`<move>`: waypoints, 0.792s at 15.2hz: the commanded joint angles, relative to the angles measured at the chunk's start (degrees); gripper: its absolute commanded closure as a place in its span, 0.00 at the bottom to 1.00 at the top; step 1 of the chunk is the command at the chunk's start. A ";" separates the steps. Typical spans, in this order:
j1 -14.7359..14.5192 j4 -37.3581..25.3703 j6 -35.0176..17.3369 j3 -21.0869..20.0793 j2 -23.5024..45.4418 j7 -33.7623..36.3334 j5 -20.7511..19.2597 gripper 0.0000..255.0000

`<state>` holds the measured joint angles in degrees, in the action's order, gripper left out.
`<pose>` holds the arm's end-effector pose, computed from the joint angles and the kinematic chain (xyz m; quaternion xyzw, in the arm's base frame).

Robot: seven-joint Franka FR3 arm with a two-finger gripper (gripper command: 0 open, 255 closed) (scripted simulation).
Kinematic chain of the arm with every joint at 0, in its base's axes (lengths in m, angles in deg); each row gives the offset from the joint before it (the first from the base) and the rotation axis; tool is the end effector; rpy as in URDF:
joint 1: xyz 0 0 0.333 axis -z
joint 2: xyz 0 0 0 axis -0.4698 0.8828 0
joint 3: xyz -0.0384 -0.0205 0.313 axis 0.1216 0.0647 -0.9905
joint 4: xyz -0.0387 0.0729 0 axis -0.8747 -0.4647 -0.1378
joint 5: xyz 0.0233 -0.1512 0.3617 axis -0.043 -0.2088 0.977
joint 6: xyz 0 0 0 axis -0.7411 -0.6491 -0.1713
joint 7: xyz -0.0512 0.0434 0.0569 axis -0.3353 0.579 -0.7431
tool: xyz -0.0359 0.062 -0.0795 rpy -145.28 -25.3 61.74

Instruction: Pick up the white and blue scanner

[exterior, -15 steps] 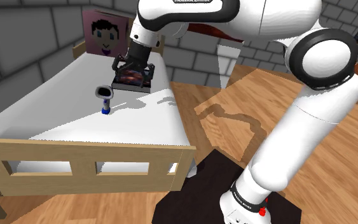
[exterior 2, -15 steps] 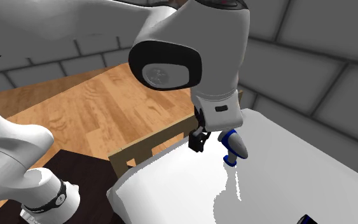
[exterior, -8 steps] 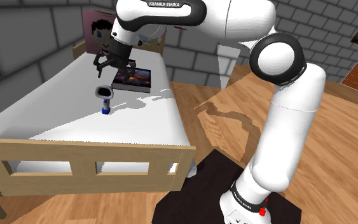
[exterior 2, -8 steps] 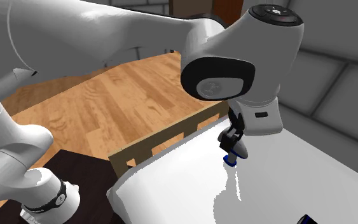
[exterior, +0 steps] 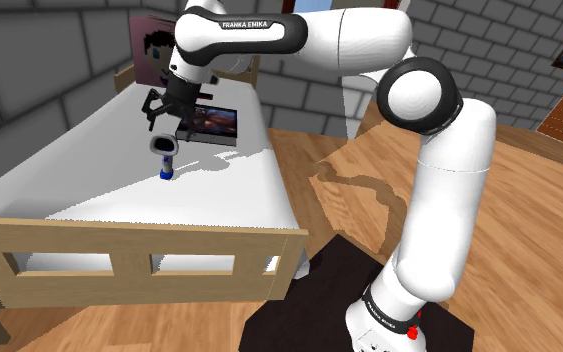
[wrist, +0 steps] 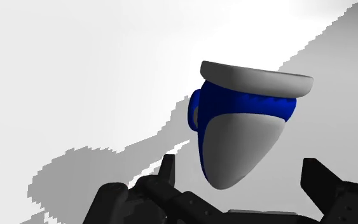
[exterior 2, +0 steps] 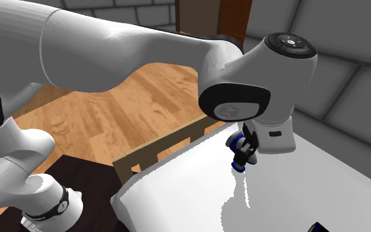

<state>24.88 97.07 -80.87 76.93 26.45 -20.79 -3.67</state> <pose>0.6480 0.1785 0.4921 -0.9512 0.2769 -0.0086 0.1361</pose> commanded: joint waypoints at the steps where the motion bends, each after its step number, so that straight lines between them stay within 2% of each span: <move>1: 0.03 0.95 -1.12 0.01 0.16 -0.26 0.07 0.00; 2: 0.03 0.94 -1.11 0.01 0.17 -0.25 0.07 0.00; 3: -0.02 0.88 -1.11 0.00 0.21 -0.18 0.04 1.00; 12: 0.03 0.93 -1.11 0.02 0.18 -0.25 0.07 1.00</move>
<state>24.91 97.95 -81.98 76.96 26.58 -21.00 -3.62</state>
